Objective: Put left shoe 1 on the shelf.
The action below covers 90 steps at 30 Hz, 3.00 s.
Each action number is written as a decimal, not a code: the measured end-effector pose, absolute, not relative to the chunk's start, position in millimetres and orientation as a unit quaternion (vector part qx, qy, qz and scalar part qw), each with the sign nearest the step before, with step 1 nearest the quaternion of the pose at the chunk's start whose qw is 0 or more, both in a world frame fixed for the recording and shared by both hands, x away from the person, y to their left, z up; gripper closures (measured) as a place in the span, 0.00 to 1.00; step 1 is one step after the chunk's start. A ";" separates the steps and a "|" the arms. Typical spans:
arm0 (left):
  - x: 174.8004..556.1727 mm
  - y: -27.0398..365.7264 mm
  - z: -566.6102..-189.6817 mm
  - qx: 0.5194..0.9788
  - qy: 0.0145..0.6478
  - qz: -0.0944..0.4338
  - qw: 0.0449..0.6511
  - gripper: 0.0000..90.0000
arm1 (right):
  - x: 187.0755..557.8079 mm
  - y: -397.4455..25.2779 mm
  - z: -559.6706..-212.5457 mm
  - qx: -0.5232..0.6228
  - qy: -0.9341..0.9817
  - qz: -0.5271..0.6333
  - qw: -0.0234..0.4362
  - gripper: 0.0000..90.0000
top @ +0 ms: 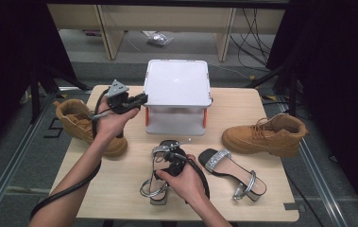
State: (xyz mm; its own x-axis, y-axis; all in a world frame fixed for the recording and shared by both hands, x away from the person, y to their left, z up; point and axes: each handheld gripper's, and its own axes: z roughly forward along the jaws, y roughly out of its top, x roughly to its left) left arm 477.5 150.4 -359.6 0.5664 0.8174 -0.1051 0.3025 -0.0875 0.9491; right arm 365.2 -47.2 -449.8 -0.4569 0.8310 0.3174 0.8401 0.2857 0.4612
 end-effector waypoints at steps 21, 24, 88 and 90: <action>521.9 127.0 -379.2 0.703 0.440 0.251 0.499 0.69 | 373.8 -23.9 -464.4 -0.564 -0.791 -0.236 0.010 0.33; 523.6 126.1 -380.1 0.703 0.444 0.249 0.496 0.70 | 377.9 -24.0 -464.9 -0.564 -0.794 -0.228 0.001 0.32; 527.0 120.2 -378.7 0.713 0.458 0.243 0.471 0.99 | 399.7 -44.8 -464.2 -0.490 -0.863 -0.120 0.019 0.48; 526.9 120.0 -378.6 0.714 0.458 0.243 0.471 0.99 | 401.3 -44.7 -460.6 -0.497 -0.858 -0.128 0.014 0.48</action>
